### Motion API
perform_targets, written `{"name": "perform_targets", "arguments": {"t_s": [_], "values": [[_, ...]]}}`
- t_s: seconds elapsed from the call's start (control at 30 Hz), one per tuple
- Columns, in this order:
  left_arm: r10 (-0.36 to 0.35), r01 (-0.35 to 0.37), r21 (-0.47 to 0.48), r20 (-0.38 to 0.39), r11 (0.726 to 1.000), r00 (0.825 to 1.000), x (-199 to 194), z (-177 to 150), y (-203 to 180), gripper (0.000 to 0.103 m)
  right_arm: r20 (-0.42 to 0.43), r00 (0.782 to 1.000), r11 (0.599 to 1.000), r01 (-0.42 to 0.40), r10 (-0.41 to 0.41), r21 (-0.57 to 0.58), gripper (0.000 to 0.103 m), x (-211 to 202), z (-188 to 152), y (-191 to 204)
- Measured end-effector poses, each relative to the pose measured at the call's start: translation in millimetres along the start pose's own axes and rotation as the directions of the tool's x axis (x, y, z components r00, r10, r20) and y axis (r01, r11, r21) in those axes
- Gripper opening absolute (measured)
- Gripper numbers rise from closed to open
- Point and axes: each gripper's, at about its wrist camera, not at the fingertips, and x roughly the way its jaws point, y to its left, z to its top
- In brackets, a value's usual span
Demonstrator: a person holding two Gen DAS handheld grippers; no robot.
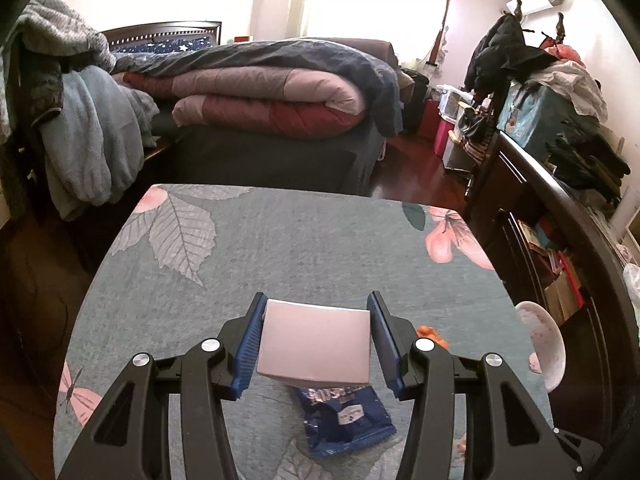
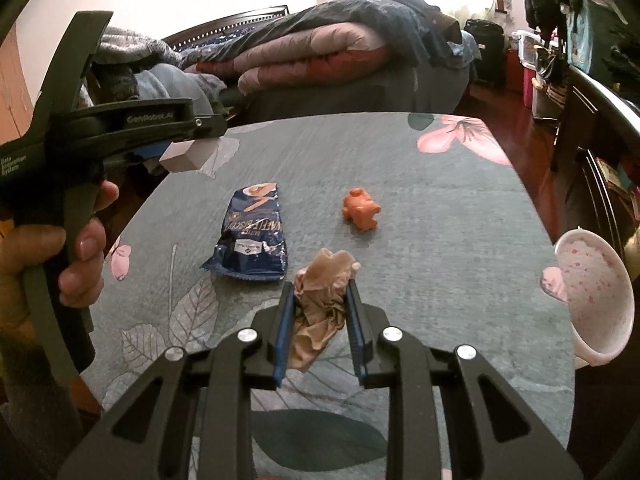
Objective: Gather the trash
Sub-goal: 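Carry the box and tissue to the wastebasket and open both tools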
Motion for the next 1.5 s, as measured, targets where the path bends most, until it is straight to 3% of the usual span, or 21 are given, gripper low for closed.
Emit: {"name": "perform_targets", "arguments": {"t_s": [0.5,0.87,1.07,1.5], "values": [[-0.046,0.046,0.068,0.009,0.997,0.999,-3,2,-52,0.051,0.039,0.999,0.997,0.022,-0.024,0.067,0.026,-22,-10,-36],[-0.12,0.122,0.16,-0.018,0.98,0.993,13,4,-116,0.051,0.079,0.993,0.981,0.068,-0.084,0.18,0.026,-39,-17,-95],[-0.195,0.199,0.237,-0.041,0.951,0.98,25,4,-169,0.051,0.099,0.983,0.956,0.126,-0.156,0.265,0.026,-55,-23,-142],[-0.364,0.387,0.366,-0.131,0.846,0.922,60,-4,-295,0.051,0.119,0.93,0.86,0.265,-0.347,0.437,0.026,-89,-37,-247]]}}
